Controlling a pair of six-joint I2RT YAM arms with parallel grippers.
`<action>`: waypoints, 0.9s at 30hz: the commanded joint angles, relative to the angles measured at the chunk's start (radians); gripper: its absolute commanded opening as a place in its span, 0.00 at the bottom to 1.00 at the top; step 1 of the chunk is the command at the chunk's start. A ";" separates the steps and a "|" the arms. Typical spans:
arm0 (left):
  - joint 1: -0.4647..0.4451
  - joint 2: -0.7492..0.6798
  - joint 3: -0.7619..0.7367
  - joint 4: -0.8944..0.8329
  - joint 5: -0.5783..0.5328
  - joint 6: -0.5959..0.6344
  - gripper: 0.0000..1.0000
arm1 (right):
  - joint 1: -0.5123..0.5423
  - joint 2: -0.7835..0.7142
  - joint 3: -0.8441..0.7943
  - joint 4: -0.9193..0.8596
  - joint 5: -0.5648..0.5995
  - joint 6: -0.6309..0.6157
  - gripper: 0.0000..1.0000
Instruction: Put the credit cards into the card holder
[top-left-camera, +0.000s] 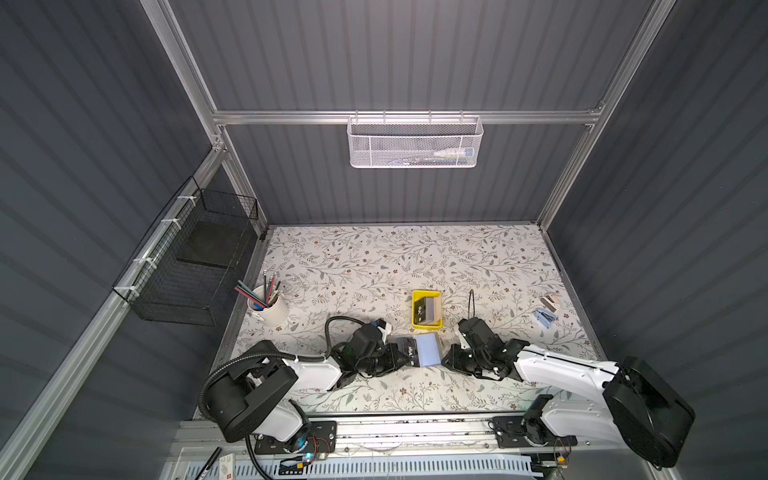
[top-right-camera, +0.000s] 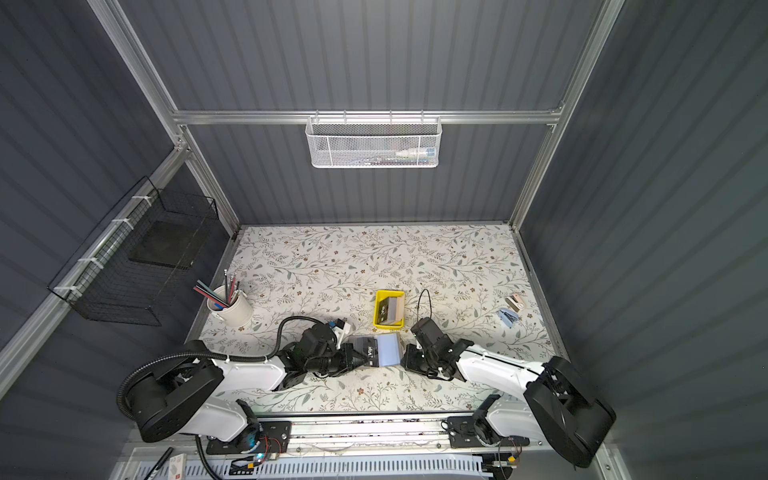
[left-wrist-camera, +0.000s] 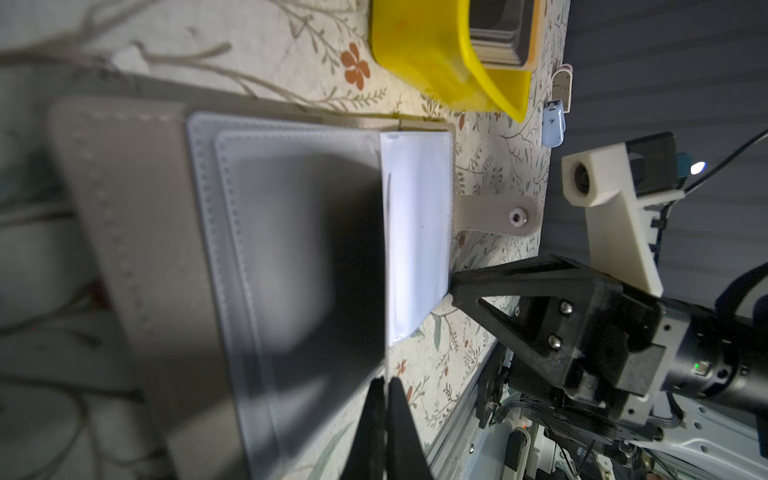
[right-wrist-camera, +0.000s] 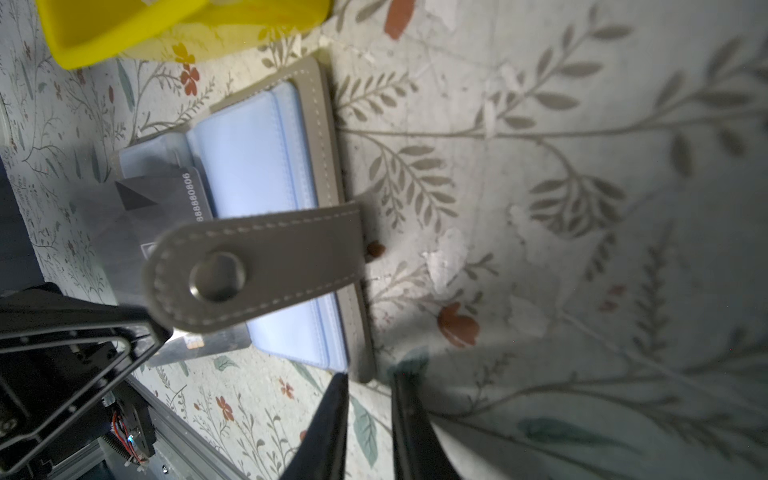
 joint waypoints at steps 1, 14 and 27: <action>0.015 -0.020 0.013 -0.056 -0.011 -0.005 0.00 | 0.003 0.015 0.012 -0.002 0.014 -0.004 0.22; 0.045 0.059 0.011 0.071 0.042 -0.050 0.00 | 0.003 0.024 0.023 0.002 0.017 -0.006 0.22; 0.045 0.097 0.013 0.083 0.083 -0.048 0.00 | 0.003 0.046 0.026 0.017 0.016 -0.005 0.22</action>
